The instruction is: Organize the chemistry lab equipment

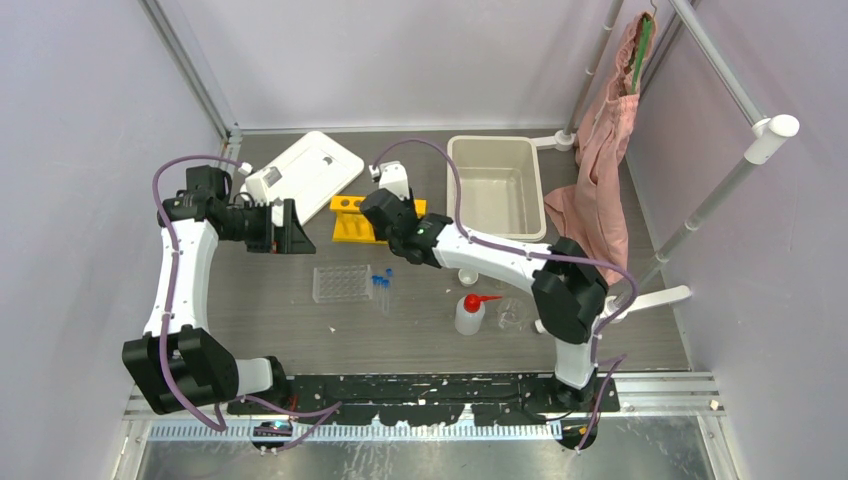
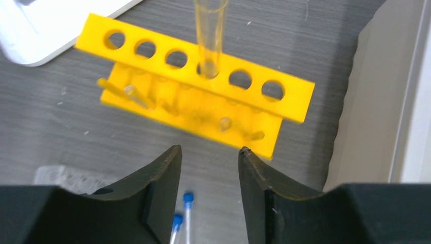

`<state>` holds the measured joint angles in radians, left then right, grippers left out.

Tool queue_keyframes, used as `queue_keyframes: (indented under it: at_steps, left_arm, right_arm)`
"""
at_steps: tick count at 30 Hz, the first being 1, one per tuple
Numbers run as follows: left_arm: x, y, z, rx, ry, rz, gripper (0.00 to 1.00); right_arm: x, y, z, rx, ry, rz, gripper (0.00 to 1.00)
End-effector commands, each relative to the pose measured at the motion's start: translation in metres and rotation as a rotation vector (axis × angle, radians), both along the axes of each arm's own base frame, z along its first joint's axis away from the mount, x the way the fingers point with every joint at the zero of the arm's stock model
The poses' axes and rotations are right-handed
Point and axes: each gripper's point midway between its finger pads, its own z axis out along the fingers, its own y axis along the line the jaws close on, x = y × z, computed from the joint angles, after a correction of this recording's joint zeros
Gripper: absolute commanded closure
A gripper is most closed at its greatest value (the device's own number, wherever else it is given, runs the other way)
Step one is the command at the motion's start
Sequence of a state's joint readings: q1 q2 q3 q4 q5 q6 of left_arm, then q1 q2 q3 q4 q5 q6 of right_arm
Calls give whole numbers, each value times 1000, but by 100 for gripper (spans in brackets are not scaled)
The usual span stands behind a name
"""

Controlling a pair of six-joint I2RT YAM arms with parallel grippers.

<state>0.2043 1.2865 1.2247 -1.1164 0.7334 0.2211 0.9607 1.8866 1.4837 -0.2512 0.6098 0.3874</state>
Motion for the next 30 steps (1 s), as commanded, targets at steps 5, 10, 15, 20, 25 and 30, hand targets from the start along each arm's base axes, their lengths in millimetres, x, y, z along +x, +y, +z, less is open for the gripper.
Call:
queue_keyframes:
  at_steps: [5, 10, 15, 20, 25, 30]
  left_arm:
    - [0, 0, 16, 14, -64, -8, 0]
    - [-3, -1, 17, 10, -63, -5, 0]
    - [-5, -2, 20, 9, -70, -4, 0]
    - [-5, -1, 20, 16, -73, -3, 0]
    - [-5, -1, 17, 16, -65, -2, 0]
    - [-5, 0, 16, 23, -66, -4, 0]
  right_arm:
    - [-60, -3, 8, 152, 190, 30, 62]
    - [-89, 12, -43, 123, 400, 77, 72]
    - [-101, 15, -76, 81, 481, 76, 73]
    - [-102, 14, -95, 53, 505, 69, 73]
    - [-100, 17, -107, 33, 520, 63, 72]
    - [-95, 15, -115, 3, 512, 44, 72]
